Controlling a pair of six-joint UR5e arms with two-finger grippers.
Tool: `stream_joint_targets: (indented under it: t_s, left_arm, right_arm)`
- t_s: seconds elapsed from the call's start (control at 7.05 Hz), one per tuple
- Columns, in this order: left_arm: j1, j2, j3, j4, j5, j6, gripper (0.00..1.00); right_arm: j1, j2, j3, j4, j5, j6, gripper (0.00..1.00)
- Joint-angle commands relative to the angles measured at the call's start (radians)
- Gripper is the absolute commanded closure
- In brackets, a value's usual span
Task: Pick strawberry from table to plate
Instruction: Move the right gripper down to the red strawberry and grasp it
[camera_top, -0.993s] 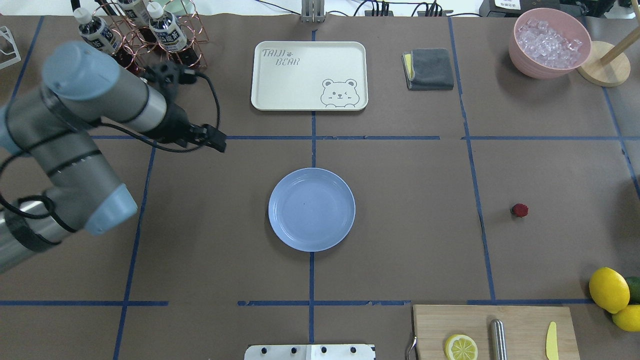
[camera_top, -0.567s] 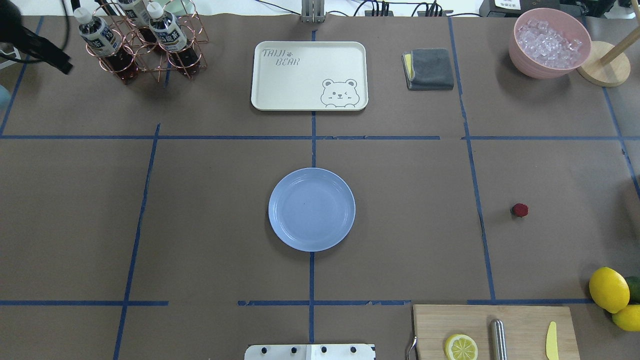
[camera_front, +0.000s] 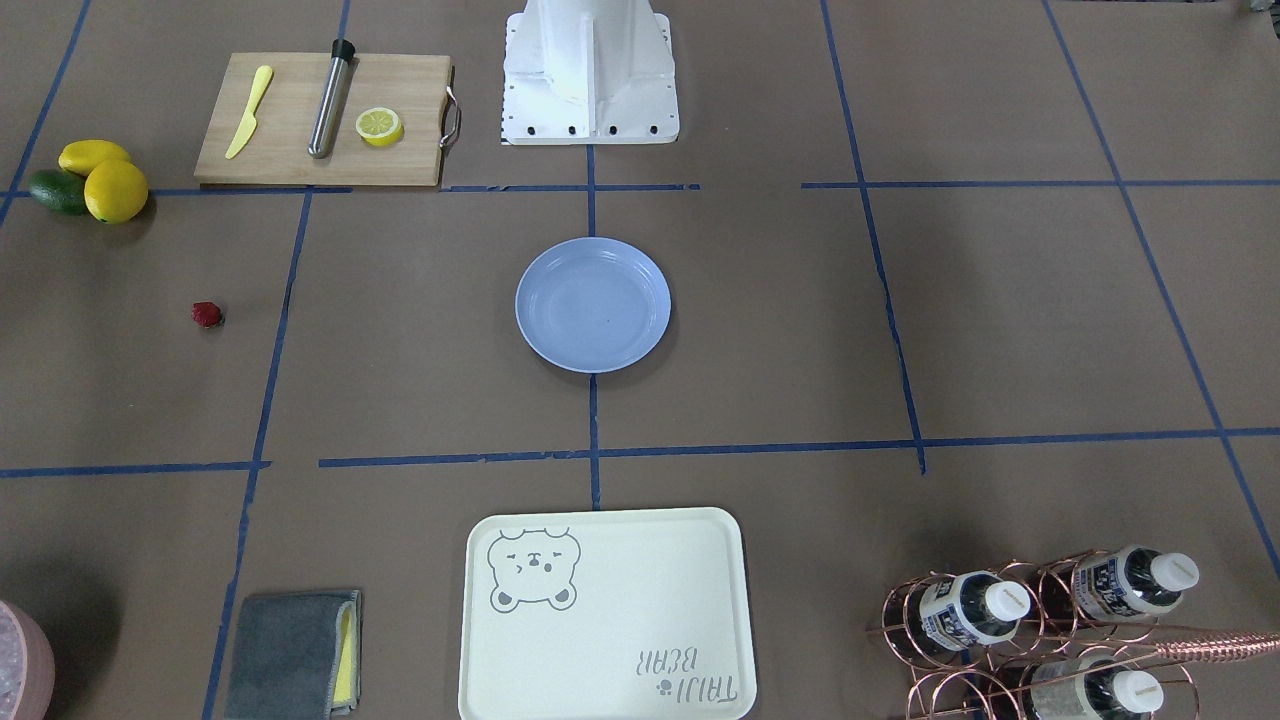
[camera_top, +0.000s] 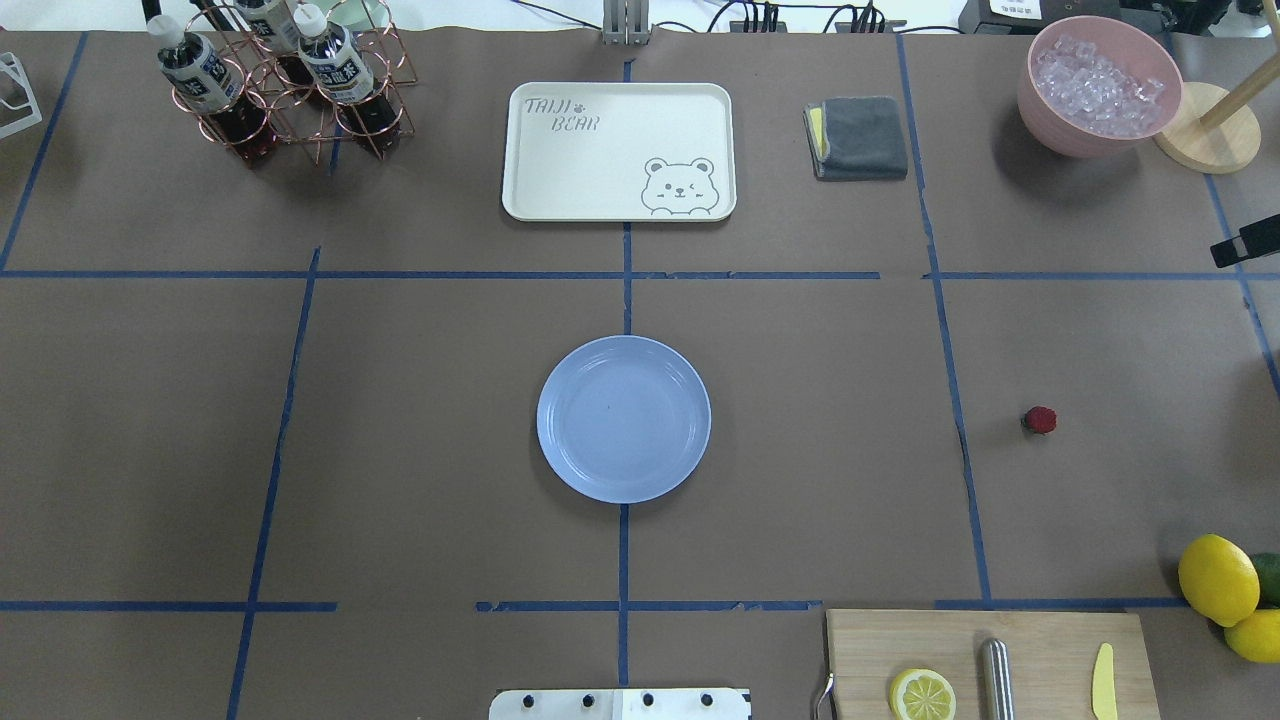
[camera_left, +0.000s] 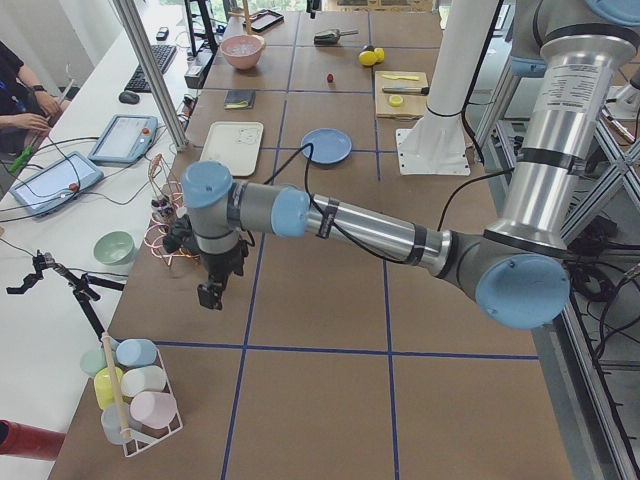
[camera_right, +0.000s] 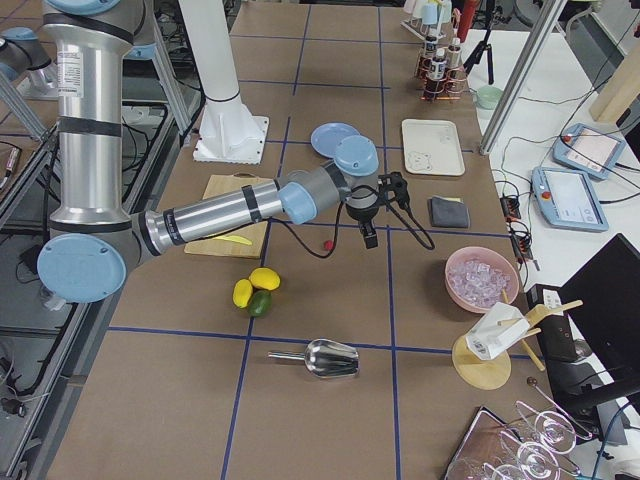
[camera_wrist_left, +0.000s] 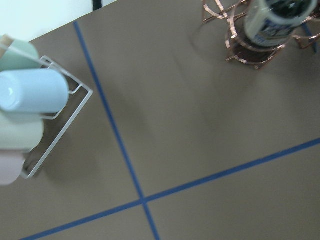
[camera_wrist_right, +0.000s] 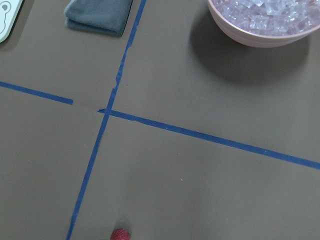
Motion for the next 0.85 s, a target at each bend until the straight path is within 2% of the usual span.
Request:
stream_joint_targets:
  t_s: [0.0, 0.14, 0.28, 0.43, 0.57, 0.71]
  left_arm:
    - [-0.018, 0.099, -0.018, -0.003, -0.107, 0.031, 0.0]
    - [-0.019, 0.101, -0.018, -0.003, -0.1, 0.034, 0.0]
    - [-0.018, 0.098, -0.02, -0.003, -0.098, 0.034, 0.0]
    - [-0.018, 0.096, -0.029, -0.003, -0.1, 0.034, 0.0]
    - [-0.018, 0.098, -0.044, -0.003, -0.1, 0.034, 0.0]
    - [-0.018, 0.098, -0.045, -0.003, -0.101, 0.034, 0.0]
  right_arm:
    - [-0.123, 0.044, 0.04, -0.066, -0.102, 0.156, 0.0]
    - [-0.233, 0.055, 0.053, -0.057, -0.192, 0.293, 0.0]
    - [-0.296, 0.039, 0.051, 0.011, -0.22, 0.37, 0.0]
    - [-0.383, -0.015, 0.048, 0.114, -0.292, 0.479, 0.0]
    - [-0.461, -0.043, 0.006, 0.241, -0.39, 0.562, 0.0]
    - [-0.502, -0.095, -0.066, 0.379, -0.406, 0.566, 0.0]
